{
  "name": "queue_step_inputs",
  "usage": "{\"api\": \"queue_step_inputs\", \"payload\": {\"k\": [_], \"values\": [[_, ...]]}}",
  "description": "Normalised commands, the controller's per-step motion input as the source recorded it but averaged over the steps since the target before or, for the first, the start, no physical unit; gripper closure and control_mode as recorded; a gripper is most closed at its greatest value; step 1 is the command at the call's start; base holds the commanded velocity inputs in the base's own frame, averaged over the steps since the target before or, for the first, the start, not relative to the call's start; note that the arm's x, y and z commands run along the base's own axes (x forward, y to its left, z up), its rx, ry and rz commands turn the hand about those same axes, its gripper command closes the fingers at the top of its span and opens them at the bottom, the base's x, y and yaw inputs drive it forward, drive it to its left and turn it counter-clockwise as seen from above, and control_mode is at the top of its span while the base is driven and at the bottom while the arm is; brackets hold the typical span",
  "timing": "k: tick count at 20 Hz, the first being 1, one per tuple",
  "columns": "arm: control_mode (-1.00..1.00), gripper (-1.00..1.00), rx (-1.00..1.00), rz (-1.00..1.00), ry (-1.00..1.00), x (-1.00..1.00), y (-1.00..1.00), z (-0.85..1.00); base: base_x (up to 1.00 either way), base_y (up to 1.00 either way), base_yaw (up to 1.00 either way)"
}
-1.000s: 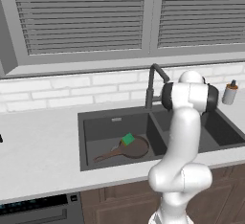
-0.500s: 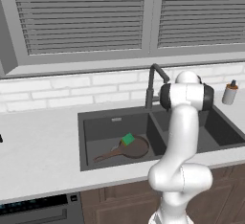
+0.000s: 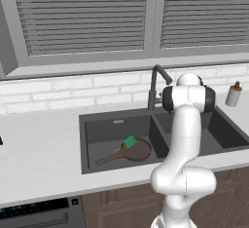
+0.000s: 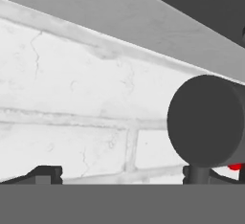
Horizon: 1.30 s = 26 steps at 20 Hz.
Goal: Pick the pan and sponge and place them into the sink. Then turn on the water.
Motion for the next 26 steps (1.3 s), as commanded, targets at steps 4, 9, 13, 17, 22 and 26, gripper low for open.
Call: {"api": "queue_step_inputs", "payload": {"k": [4,9,13,17,22,26], "values": [[-1.00,1.00,0.01,0.00,0.00,0.21,-0.05,-0.04,0.00,0.00,0.00],[-1.00,1.00,0.06,-0.01,0.00,0.11,-0.31,-0.08,0.00,0.00,0.00],[-1.00,1.00,0.11,-0.06,0.00,0.19,-0.53,-0.11,0.00,0.00,0.00],[-1.00,1.00,0.13,-0.10,0.00,0.30,-0.66,-0.15,0.00,0.00,0.00],[-1.00,1.00,0.15,-0.12,0.00,0.45,-0.77,-0.18,0.00,0.00,0.00],[-1.00,1.00,0.18,-0.10,0.00,0.50,-0.87,-0.17,0.00,0.00,0.00]]}}
